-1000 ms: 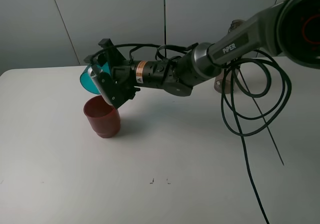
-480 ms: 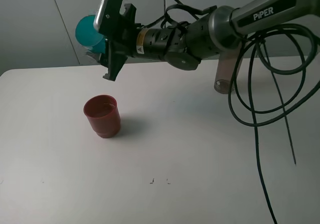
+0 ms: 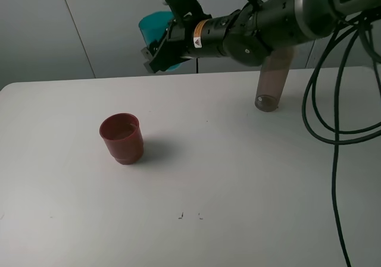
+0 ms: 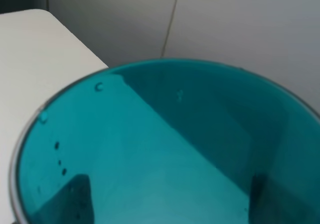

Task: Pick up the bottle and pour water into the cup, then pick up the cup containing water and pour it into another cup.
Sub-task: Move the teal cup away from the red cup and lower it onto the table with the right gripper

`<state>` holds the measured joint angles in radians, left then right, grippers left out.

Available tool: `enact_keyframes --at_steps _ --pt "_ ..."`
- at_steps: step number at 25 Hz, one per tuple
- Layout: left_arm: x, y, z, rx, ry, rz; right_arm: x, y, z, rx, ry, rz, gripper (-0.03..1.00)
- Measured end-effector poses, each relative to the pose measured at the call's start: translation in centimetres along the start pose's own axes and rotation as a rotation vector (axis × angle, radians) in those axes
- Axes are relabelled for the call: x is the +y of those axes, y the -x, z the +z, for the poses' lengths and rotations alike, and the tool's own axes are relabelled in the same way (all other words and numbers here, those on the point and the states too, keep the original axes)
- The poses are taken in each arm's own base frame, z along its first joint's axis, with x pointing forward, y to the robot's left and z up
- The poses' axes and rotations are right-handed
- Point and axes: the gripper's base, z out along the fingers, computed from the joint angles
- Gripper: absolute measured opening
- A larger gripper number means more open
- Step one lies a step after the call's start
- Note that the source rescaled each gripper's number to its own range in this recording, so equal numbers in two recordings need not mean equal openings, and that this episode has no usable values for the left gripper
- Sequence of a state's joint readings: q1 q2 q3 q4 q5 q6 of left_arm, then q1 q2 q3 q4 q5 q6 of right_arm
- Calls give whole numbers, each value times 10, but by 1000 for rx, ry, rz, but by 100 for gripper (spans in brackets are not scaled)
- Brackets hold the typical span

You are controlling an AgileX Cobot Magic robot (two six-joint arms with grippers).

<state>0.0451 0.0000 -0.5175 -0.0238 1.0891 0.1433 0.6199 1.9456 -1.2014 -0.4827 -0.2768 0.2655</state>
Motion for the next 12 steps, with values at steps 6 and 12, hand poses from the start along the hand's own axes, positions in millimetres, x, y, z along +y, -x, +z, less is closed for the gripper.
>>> enact_keyframes --at_steps 6,12 --pt "0 0 0 0 0 0 -10 -34 -39 12 -48 146 4" --pt "0 0 0 0 0 0 -15 -75 -71 -100 -93 243 4"
